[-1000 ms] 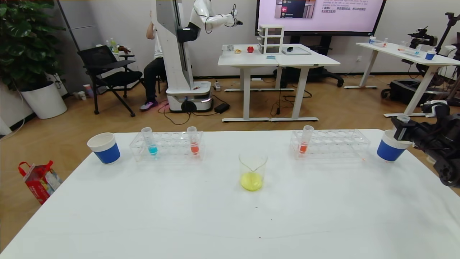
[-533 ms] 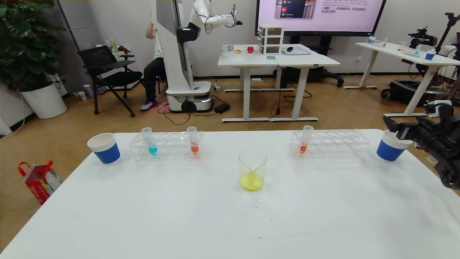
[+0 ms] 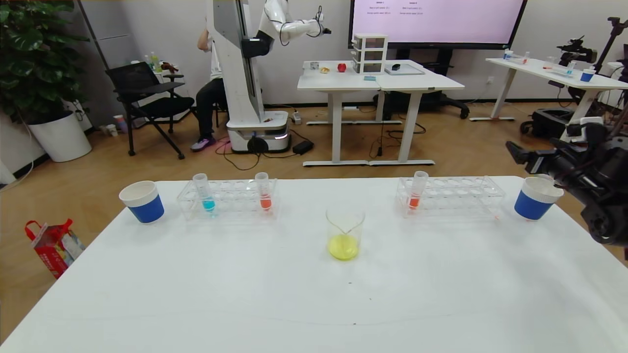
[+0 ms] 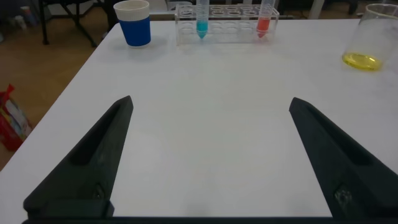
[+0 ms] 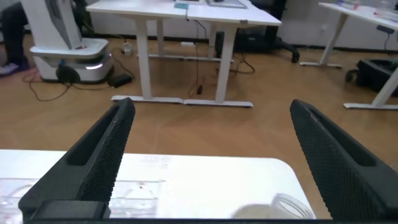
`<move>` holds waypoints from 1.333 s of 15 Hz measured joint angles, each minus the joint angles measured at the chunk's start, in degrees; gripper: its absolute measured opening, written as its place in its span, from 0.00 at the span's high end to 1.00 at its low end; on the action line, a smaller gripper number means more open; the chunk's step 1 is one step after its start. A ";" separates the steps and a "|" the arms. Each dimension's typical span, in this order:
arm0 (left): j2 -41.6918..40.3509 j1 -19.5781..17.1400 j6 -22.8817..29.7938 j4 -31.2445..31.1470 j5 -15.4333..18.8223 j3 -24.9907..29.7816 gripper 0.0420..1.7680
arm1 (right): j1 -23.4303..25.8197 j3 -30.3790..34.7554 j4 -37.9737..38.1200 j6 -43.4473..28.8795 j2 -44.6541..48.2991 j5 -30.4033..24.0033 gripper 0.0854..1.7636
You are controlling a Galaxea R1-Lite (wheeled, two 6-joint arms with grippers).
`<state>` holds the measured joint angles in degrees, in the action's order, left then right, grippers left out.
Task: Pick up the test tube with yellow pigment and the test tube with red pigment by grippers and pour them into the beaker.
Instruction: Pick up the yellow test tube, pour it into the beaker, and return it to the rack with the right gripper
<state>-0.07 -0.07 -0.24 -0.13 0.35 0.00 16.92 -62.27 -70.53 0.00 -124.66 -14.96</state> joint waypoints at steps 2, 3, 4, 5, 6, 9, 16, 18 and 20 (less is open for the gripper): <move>0.00 0.00 -0.02 0.00 0.00 0.00 0.01 | -4.13 0.45 0.61 0.00 2.78 0.35 0.02; 0.00 0.00 -0.02 -0.02 -0.02 0.00 0.01 | -6.12 1.11 1.02 0.00 4.43 0.49 0.02; 0.00 0.00 -0.02 0.00 -0.02 0.00 0.01 | -8.06 2.27 1.46 0.00 6.39 0.50 0.02; 0.00 0.00 -0.02 0.00 -0.02 0.00 0.01 | -9.53 3.75 1.74 0.00 8.35 0.57 0.02; 0.00 0.00 -0.02 0.00 -0.02 0.00 0.01 | -10.86 5.46 1.71 0.00 10.47 0.57 0.02; 0.00 0.00 0.00 0.00 -0.02 0.00 0.01 | -13.12 11.73 1.51 0.05 18.02 0.74 0.02; 0.00 0.00 0.00 -0.02 -0.02 0.00 0.01 | -13.45 28.28 1.57 0.22 44.73 3.47 0.02; 0.00 0.00 -0.02 0.00 -0.02 0.00 0.01 | -13.62 33.59 1.72 0.27 53.97 3.15 0.02; 0.00 0.00 0.00 0.00 -0.02 0.00 0.01 | -13.79 39.06 2.07 0.30 63.31 2.39 0.02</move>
<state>-0.07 -0.07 -0.24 -0.13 0.33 0.00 3.13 -23.21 -68.46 0.30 -61.36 -12.57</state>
